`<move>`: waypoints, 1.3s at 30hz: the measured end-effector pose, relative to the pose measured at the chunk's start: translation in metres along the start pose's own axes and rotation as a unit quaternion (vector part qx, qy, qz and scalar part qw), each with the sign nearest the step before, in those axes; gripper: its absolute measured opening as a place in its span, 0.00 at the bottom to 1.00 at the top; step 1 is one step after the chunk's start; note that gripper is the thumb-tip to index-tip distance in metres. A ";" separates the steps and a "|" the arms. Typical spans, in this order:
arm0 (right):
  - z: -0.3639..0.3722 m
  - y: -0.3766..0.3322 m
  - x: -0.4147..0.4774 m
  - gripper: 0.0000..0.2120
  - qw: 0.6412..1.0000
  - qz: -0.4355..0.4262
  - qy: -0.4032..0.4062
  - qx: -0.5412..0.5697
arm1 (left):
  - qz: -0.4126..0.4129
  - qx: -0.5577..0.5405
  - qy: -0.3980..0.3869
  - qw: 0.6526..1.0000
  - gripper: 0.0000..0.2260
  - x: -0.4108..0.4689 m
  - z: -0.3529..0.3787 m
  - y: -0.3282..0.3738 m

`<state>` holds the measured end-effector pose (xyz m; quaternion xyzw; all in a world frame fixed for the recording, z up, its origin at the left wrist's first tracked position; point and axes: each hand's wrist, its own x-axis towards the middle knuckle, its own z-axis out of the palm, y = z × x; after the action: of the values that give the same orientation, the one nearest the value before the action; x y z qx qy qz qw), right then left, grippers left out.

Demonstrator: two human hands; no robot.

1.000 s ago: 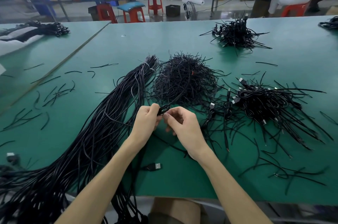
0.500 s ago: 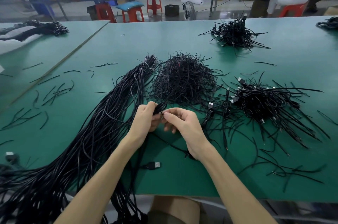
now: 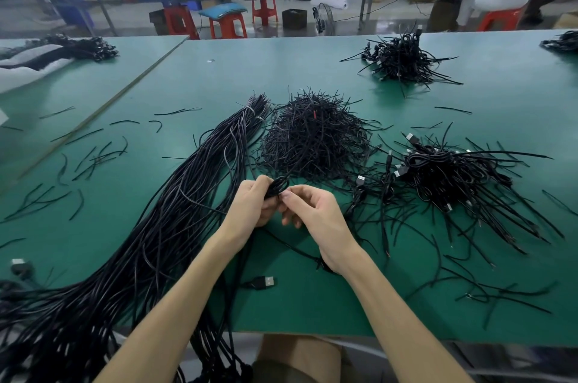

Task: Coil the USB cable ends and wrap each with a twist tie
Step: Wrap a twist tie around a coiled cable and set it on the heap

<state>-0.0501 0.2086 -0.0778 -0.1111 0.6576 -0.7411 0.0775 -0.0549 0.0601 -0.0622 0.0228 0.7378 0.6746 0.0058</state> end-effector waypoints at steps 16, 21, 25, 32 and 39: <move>0.000 0.004 0.000 0.03 0.999 -0.032 0.026 -0.013 | 0.002 0.010 0.021 1.000 0.23 0.000 0.003 -0.001; -0.001 0.004 0.001 0.03 0.999 -0.025 0.027 0.004 | 0.029 0.019 0.029 0.999 0.22 -0.001 0.003 -0.005; -0.001 0.004 0.000 0.04 0.999 -0.026 0.027 0.014 | 0.049 0.045 0.049 0.997 0.22 -0.001 0.004 -0.006; -0.002 0.002 0.000 0.01 0.998 -0.024 0.043 0.036 | 0.077 0.088 0.052 0.992 0.24 -0.001 0.005 -0.006; -0.003 0.001 -0.001 0.06 0.998 -0.015 0.023 0.053 | 0.119 0.118 0.086 0.982 0.15 -0.001 0.007 -0.001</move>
<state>-0.0497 0.2114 -0.0791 -0.0997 0.6174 -0.7782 0.0575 -0.0540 0.0665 -0.0639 0.0532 0.8018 0.5784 -0.1404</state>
